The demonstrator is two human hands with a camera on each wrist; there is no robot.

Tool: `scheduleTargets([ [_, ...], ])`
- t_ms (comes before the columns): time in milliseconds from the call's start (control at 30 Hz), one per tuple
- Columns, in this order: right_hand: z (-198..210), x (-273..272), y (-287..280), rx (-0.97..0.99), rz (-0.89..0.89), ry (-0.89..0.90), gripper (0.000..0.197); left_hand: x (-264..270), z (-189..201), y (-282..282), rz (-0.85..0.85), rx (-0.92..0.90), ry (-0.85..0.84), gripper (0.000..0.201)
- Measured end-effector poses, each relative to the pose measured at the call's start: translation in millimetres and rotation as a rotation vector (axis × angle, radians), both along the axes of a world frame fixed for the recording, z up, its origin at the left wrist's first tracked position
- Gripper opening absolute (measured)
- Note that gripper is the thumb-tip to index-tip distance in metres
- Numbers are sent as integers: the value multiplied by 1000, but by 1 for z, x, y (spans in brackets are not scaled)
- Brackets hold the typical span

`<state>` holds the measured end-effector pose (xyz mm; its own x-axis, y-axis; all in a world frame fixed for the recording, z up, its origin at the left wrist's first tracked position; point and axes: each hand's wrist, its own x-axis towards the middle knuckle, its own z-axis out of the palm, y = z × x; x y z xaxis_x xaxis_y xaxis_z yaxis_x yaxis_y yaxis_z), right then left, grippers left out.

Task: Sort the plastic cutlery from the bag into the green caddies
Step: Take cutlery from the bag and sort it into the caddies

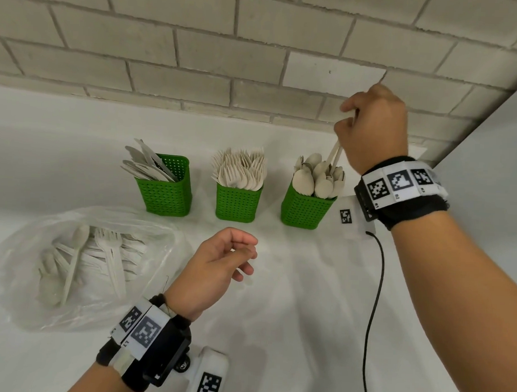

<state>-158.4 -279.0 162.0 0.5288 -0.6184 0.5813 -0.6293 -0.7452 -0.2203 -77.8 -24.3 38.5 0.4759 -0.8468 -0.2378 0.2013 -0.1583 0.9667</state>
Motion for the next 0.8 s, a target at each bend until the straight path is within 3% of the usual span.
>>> scheduleTargets([
  [233, 2, 3, 6, 47, 84, -44, 29, 2, -1, 2, 5, -16, 21, 14],
  [467, -42, -3, 3, 319, 23, 380, 29, 1, -3, 3, -8, -19, 13, 13],
  [600, -42, -7, -7, 161, 31, 226, 21, 0, 7, 4, -5, -16, -3, 10],
  [700, -44, -9, 1, 178, 39, 397, 16, 4, 17, 9, 10, -46, 1, 7],
  [733, -46, -8, 3, 210, 3, 411, 18, 8, 20, 12, 18, -60, -2, 6],
  [800, -58, -2, -14, 283, -29, 271, 31, 18, 28, 24, 48, -98, -22, 7],
])
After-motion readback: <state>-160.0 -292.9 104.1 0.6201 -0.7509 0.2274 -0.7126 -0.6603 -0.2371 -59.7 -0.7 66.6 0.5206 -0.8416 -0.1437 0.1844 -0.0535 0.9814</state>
